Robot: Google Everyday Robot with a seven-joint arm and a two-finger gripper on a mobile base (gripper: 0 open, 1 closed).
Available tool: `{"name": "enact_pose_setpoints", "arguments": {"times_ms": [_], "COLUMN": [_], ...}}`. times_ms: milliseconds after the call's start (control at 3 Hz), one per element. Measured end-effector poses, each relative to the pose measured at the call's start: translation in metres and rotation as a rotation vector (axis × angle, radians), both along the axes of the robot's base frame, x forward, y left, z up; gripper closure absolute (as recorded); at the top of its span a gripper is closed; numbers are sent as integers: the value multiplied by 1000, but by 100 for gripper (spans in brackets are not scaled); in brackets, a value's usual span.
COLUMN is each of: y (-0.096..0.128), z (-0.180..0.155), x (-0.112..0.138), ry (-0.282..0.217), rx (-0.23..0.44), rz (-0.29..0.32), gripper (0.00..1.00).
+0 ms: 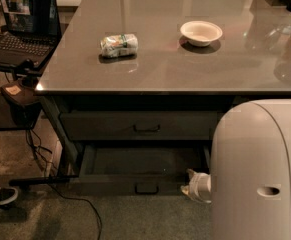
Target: Open middle drawer
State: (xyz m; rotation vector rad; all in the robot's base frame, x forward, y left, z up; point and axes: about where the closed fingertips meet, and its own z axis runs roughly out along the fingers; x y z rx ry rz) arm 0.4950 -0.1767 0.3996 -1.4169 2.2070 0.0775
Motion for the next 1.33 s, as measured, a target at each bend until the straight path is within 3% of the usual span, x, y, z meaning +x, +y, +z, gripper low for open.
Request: {"name": "enact_pose_setpoints", "arguments": {"times_ms": [667, 1333], "y": [0, 2], "z": [8, 7], "x": [-2, -27], "ry": [-1, 10], "rx": [2, -1], "rz": [1, 43], "gripper": [100, 100]}}
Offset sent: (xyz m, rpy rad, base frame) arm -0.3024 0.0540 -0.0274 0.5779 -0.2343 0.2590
